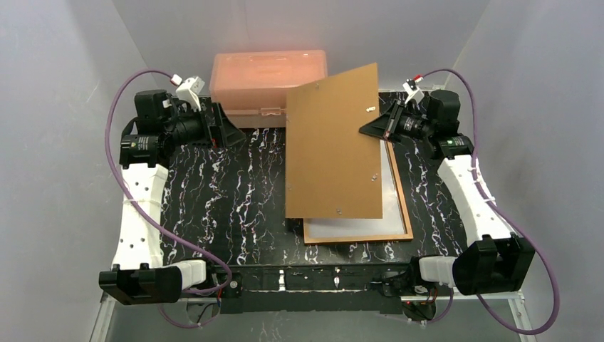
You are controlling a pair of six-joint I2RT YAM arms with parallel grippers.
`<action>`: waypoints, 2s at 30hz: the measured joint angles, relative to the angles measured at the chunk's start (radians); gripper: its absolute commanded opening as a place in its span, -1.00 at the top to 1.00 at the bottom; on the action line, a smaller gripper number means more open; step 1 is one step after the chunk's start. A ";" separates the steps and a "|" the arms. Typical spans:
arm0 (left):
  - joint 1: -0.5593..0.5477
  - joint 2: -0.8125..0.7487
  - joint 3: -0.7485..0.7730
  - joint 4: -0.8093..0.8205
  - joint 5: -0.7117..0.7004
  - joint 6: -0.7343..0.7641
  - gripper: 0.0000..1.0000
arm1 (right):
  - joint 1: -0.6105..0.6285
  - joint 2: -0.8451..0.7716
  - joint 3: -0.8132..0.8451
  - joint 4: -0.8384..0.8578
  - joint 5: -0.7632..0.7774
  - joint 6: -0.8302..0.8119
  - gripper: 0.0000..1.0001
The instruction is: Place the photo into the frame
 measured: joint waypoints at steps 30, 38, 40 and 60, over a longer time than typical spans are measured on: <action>-0.161 0.085 -0.245 -0.031 -0.053 0.317 -0.81 | -0.139 0.146 0.144 -0.496 0.109 -0.363 0.97; -0.178 0.085 -0.246 -0.031 -0.076 0.332 -0.80 | -0.139 0.160 0.145 -0.479 0.070 -0.356 0.97; -0.182 0.084 -0.246 -0.031 -0.078 0.335 -0.80 | -0.139 0.160 0.143 -0.473 0.063 -0.350 0.97; -0.197 0.085 -0.246 -0.029 -0.098 0.347 -0.79 | -0.170 0.160 0.041 -0.417 0.045 -0.320 0.97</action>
